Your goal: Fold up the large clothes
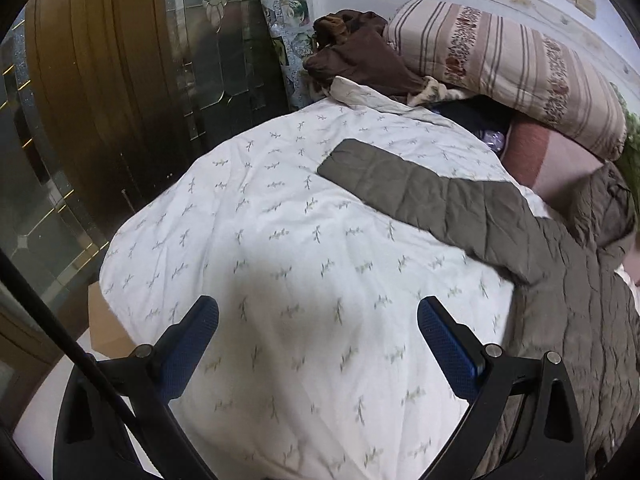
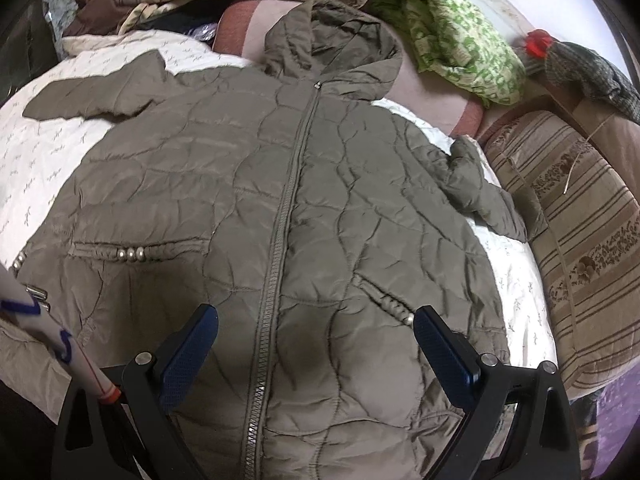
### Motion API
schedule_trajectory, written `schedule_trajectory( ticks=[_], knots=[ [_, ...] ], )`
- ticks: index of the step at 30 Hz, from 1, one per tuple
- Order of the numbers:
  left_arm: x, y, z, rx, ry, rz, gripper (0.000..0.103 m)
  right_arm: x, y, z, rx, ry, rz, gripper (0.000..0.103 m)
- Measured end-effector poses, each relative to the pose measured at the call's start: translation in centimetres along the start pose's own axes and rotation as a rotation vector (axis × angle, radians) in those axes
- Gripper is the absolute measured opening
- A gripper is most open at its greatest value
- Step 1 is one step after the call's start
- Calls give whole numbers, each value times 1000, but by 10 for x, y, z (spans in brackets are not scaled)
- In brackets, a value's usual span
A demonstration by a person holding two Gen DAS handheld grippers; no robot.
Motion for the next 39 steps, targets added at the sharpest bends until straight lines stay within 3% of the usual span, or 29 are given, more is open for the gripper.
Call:
schedule_trajectory(
  ticks=[12,16,21,25,29,31,36,38,39],
  knots=[
    [-37,-85,40,37,-57,-16,100,34,-15,29,-13,53,52,100],
    [-51,-118,55,70,-86,-59,100,47,-23,34,-14,71,85,100],
    [-62,-168,83,166,-12,-185,84,54,-42,35,25,72,108,100],
    [-66,-216,94,291,131,-304,83,55,-55,36,47,33,149,100],
    [-69,-259,90,403,271,-374,82,59,-59,39,35,45,158,100],
    [-75,-269,88,428,297,-421,82,59,-58,43,15,59,150,100],
    [-88,-282,99,415,313,-441,82,68,-48,52,-46,90,170,100],
    [-85,-283,102,411,340,-401,56,74,-42,59,-70,103,202,100],
    [-80,-283,102,417,346,-357,28,79,-37,65,-87,120,219,100]
  ],
)
Point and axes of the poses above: each gripper's, at about its wrist camera, not at the fingertips, and y roughly against the way its jaws point, x to its left, z to its top, the point moved 7 cm from there along -y, roughly the way its jaws point, and after that the axes turned 11 degrees about y, right-handed, at the moved point
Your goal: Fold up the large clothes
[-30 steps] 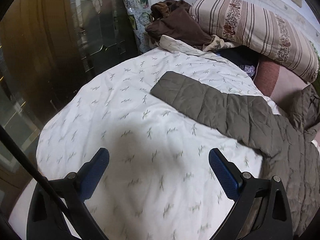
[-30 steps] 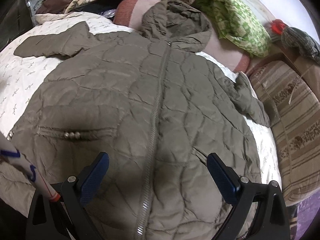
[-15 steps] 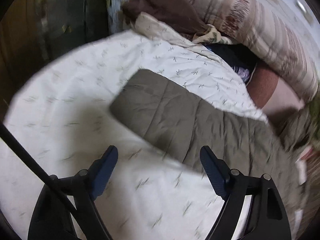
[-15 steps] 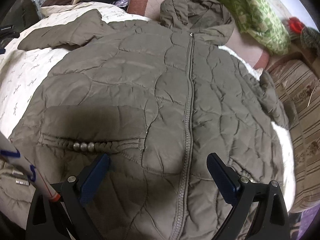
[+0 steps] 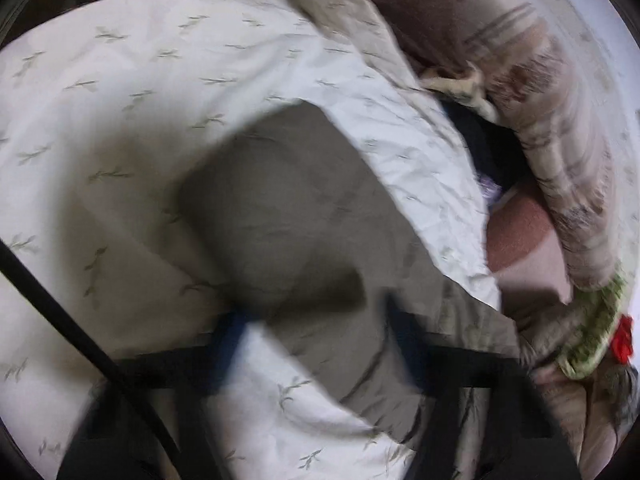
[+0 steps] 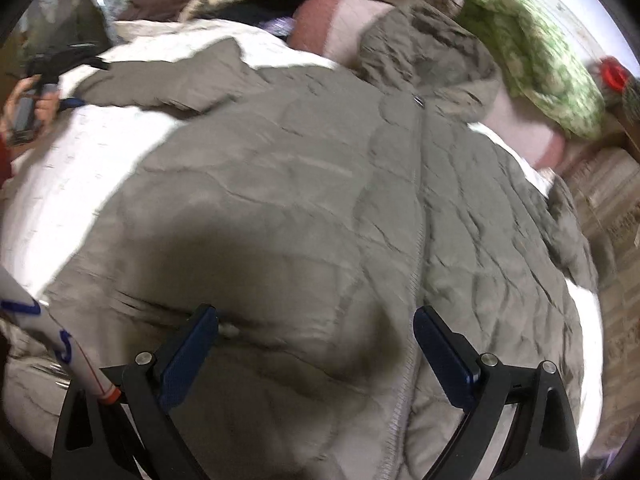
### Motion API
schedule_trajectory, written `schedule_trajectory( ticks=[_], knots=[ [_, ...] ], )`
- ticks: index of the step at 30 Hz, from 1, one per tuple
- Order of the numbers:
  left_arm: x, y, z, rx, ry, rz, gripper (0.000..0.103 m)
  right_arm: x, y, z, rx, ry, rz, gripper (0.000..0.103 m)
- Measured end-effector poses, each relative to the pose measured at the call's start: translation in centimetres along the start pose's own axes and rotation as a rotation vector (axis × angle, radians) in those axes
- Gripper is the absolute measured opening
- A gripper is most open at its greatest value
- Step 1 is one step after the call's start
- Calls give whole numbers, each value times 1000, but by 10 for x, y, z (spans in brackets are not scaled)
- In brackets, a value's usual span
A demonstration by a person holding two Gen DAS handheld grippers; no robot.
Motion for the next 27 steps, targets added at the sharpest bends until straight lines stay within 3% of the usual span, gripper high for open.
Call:
schedule_trajectory(
  ticks=[1,2,7,14,18,22,24,25,26,27],
  knots=[
    [3,3,-2,1,11,28,20,6,3,10,-18,30,10,100],
    [4,8,-4,-4,32,26,20,12,4,20,-36,62,11,100],
    [7,47,-31,-53,202,-128,16,50,-2,81,-133,216,31,100],
    [11,74,-31,-146,148,-40,15,126,-32,179,-298,473,4,100],
    [32,73,-22,-138,204,-54,15,175,-71,219,-308,609,-19,98],
    [39,69,-19,-130,224,-68,15,207,-108,243,-267,657,-29,91],
    [39,70,-19,-136,211,-60,15,212,-114,251,-271,655,-47,80],
    [36,72,-20,-136,200,-60,15,213,-114,254,-277,646,-47,67],
    [33,72,-22,-134,193,-62,15,211,-113,257,-270,638,-53,36],
    [28,75,-24,-139,183,-56,15,208,-112,258,-253,616,-20,27]
  ],
)
Point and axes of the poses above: each gripper's, at about its wrist camera, not at the fingertips, and y roughly against the way its jaws point, x to its left, z to its top, the point moved 7 cm from there along -y, roughly the way its jaws point, and after that the axes turned 11 degrees about y, right-handed, at the moved point
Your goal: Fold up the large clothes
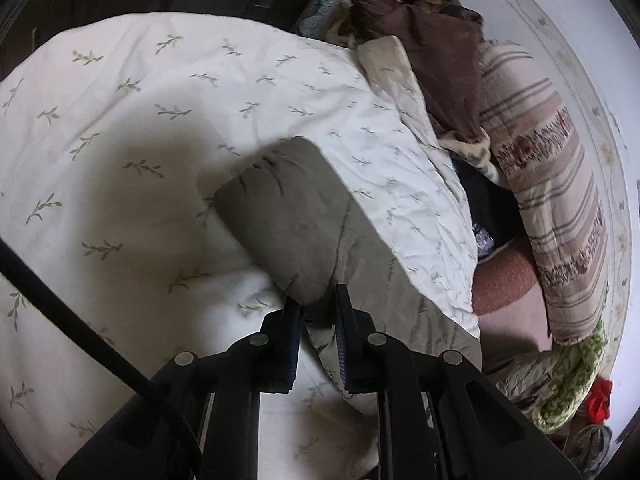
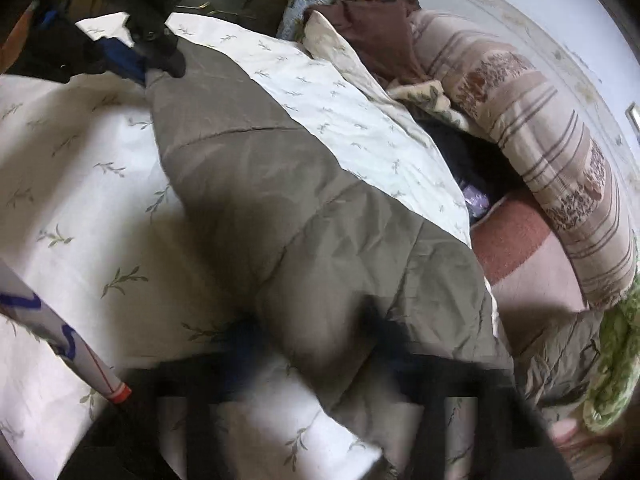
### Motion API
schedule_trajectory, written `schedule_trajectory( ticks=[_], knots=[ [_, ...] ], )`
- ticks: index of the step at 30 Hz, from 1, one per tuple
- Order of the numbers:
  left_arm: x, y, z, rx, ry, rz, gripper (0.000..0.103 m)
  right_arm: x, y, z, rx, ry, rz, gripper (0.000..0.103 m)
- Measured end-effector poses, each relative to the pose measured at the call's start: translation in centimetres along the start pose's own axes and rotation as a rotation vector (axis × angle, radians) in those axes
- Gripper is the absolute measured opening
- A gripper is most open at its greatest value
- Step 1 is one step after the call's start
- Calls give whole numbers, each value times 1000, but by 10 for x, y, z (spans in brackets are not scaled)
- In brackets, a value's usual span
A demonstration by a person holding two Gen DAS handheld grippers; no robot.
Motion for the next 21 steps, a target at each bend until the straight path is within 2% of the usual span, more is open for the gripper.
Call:
schedule_trajectory(
  ticks=[3,4,6,10,13,15,21],
  knots=[
    [-22,16,-11,-20,-77,14,15,-15,18,-8,-24,-107,31,19],
    [-36,26,-18,-37,-131,7,15,-24,25,-12,-38,-157,41,18],
    [-61,44,-32,-66,-231,-12,15,-39,44,-23,-69,-262,67,17],
    [-110,71,-75,-87,-359,-83,15,-67,82,-59,-122,-442,89,15],
    [-156,86,-123,-111,-506,-124,15,-83,105,-97,-138,-550,91,15],
    [-191,89,-163,-108,-610,-178,15,-96,116,-127,-136,-634,91,15],
    [-259,58,-277,-4,-839,-190,15,-131,131,-226,-105,-907,105,14]
  ],
)
Point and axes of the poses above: each gripper's, at about its wrist camera, not at the fingertips, and y roughly against the way its jaws point, x to its left, z to its top, the point moved 7 cm from there along -y, roughly the way its jaws point, and after that the axes turned 11 degrees about y, right-handed, at the moved point
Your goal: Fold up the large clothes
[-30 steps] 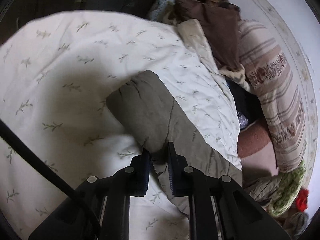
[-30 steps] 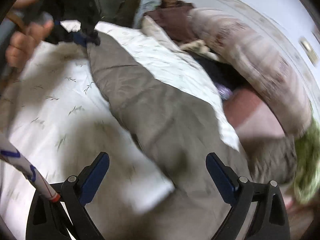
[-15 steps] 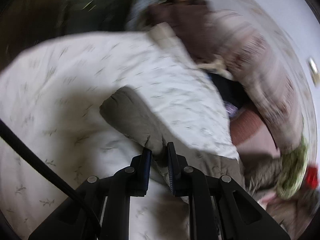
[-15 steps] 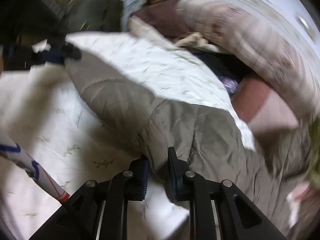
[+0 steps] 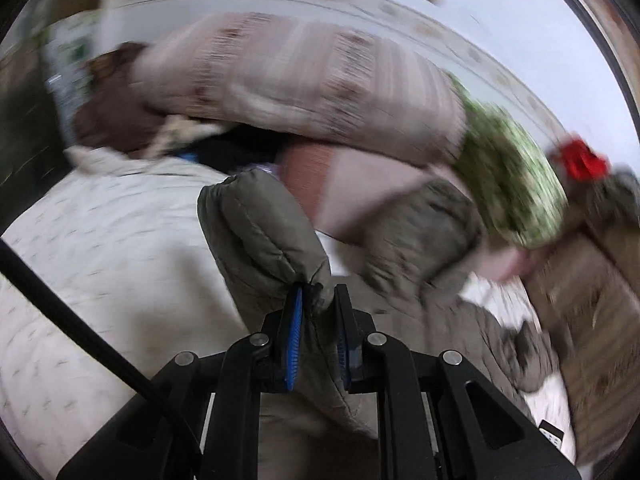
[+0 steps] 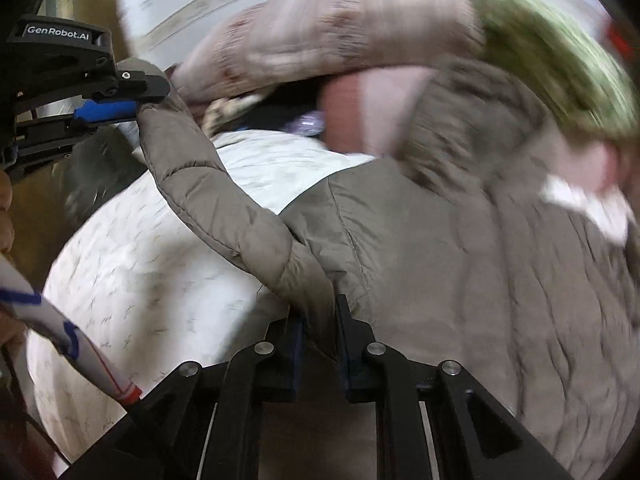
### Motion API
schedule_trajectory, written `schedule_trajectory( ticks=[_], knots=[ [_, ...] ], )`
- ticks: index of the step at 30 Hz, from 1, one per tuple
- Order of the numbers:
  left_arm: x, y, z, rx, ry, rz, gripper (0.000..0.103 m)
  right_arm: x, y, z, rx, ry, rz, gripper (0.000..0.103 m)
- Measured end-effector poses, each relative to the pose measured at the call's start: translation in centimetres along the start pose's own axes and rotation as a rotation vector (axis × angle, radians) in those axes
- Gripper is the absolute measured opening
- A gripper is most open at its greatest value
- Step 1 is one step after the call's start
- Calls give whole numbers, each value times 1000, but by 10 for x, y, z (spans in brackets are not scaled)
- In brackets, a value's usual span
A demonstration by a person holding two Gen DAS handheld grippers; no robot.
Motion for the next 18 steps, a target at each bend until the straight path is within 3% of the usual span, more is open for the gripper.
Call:
schedule_trajectory(
  ticks=[4,8,11,13,14,16,18],
  knots=[
    [-71,-32,-42,86,-140,-25,15,-46,11,-32,26,-131,38,14],
    [-114,-53,-81,153,-210,-17,15,-75,20,-60,53,-180,74,14],
    [-126,-69,-95,208,-190,-10,30,-93,28,-73,82,-199,88,15],
    [-127,-73,-103,240,-153,-29,45,-116,43,-81,81,-202,40,19],
    [-127,-75,-105,259,-127,-39,47,-125,49,-83,79,-206,34,21],
    [-125,-74,-107,281,-99,-56,51,-151,60,-87,68,-234,0,27],
    [-128,-67,-109,308,-75,-103,52,-176,69,-91,46,-264,-37,45]
  ],
)
Point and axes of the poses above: each gripper's, at about its wrist camera, not at the fingertips, and y roughly against the way its jaws point, x to its left, z to its top, the point moved 7 cm from there along -y, roughly the way its jaws point, and after that the axes turned 11 degrees about y, right-handed, at the moved point
